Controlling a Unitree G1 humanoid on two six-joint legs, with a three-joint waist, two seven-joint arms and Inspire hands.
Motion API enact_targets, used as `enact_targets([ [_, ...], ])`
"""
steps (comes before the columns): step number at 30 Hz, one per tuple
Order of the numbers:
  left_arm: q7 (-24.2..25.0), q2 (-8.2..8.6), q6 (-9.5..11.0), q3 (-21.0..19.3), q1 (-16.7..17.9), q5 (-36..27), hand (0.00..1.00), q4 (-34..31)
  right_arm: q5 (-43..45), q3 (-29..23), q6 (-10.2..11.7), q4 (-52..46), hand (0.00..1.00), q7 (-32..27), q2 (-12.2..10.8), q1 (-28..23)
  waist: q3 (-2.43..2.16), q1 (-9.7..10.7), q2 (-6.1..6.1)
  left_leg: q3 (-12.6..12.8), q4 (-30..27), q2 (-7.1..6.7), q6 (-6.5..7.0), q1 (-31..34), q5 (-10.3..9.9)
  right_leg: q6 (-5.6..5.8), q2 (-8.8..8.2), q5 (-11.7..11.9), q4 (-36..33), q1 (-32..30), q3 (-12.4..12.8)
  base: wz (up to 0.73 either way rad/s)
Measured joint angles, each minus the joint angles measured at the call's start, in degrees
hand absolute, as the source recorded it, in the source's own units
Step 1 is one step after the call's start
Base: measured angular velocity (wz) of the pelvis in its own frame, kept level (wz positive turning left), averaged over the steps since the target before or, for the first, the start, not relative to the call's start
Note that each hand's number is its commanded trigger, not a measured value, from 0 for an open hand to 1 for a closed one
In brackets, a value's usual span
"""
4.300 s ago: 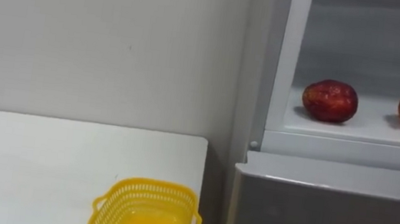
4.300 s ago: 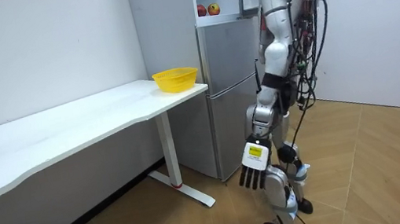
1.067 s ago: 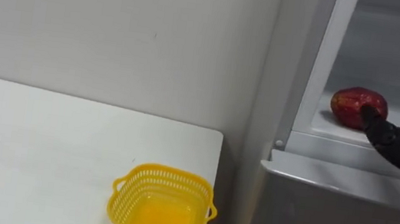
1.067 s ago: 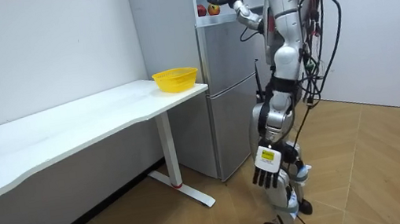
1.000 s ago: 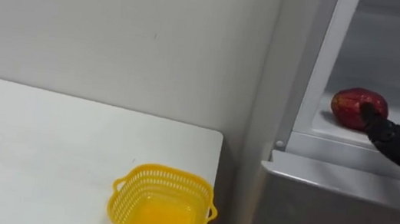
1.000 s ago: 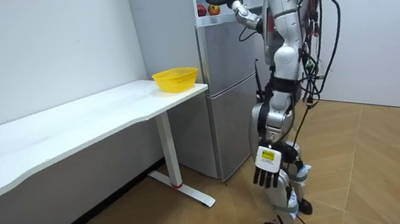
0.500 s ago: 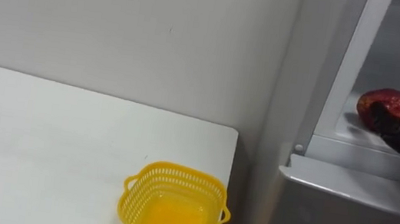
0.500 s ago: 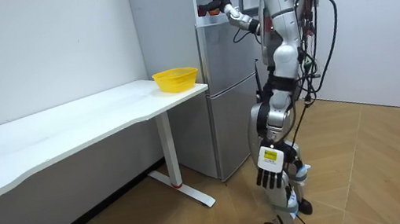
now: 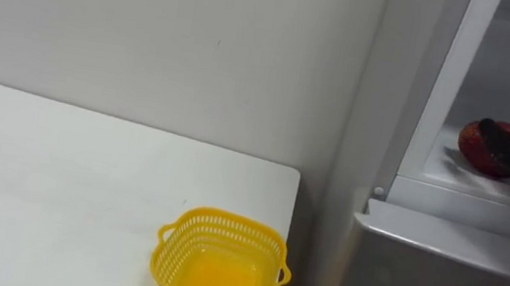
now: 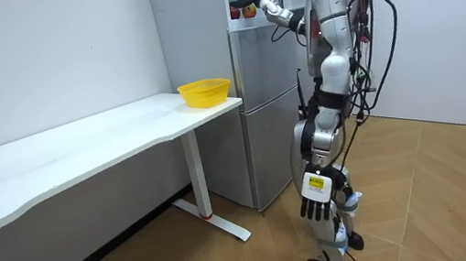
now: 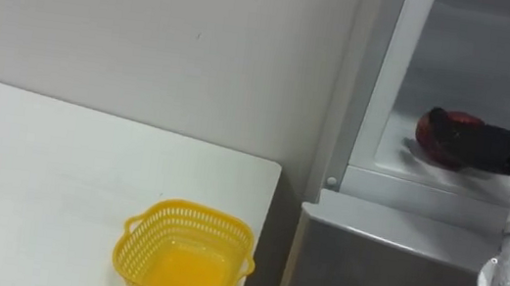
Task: Retrieve from the upper fridge
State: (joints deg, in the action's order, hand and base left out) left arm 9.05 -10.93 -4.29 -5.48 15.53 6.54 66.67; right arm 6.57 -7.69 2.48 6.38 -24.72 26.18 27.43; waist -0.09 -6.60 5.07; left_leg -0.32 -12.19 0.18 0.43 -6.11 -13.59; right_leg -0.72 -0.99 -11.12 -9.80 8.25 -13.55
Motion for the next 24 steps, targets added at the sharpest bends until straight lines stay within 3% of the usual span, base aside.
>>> enact_targets([
  [3,0.04,-0.15,-0.64,0.0,0.0,0.0,0.0,-0.51,-0.01,0.01,-1.32,0.0,0.0,1.61,0.02,0.32,0.08,0.07,0.28,-0.08,-0.57,-0.03,0.0,0.54,0.0,0.0,-0.01,0.0,0.0,-0.1,-0.16,0.04],
  [16,-0.13,-0.81,-1.65,0.13,0.39,-0.11,0.0,-2.3,-0.01,2.85,-3.01,1.16,0.0,5.8,0.53,0.83,0.2,0.07,0.27,-0.95,-1.27,-0.11,0.0,1.43,-0.01,-0.01,-0.03,0.0,-0.1,-0.22,-0.84,0.04],
  [24,-0.52,-0.96,-1.65,0.17,0.47,-0.09,0.0,-2.74,-0.1,4.4,-3.76,3.09,0.0,8.24,2.43,0.94,0.39,-0.08,0.01,-1.43,-1.24,-0.13,-0.01,1.52,-0.02,-0.01,-0.02,0.0,-0.17,-0.3,-0.87,0.01],
])
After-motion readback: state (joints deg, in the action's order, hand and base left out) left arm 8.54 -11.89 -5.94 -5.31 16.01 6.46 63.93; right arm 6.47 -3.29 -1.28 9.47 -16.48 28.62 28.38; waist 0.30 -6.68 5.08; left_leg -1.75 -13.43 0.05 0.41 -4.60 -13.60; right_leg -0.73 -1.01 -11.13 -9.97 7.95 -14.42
